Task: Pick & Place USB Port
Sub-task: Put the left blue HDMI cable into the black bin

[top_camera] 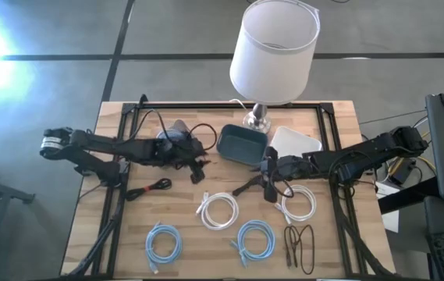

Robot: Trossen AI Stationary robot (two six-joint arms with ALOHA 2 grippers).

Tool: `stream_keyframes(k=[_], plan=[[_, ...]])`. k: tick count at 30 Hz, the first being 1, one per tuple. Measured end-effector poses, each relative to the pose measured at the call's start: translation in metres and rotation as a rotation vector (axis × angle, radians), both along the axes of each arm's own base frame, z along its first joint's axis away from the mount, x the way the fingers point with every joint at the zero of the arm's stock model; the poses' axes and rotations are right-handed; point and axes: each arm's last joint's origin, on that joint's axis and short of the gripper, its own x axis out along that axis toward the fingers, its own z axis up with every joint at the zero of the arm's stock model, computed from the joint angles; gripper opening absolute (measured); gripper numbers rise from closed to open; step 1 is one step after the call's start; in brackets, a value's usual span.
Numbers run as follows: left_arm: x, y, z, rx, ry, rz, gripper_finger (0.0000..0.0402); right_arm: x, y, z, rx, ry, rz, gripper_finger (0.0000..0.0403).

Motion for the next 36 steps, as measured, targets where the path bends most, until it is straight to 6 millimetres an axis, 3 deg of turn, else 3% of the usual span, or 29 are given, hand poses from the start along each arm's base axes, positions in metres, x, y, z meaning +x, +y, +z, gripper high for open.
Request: stream_keyframes(k=[18, 36], plan=[[-0.005, -0.057, -0.002, -0.051, 0.024, -0.269, 0.0151, 0.0, 0.003, 0.0, 0.038, 0.007, 0.063, 0.0176], [-0.05, -0.124, -0.024, -0.327, 0.392, -0.495, 0.0142, 0.0, 0.003, 0.0, 0.035, 0.006, 0.065, 0.0176]])
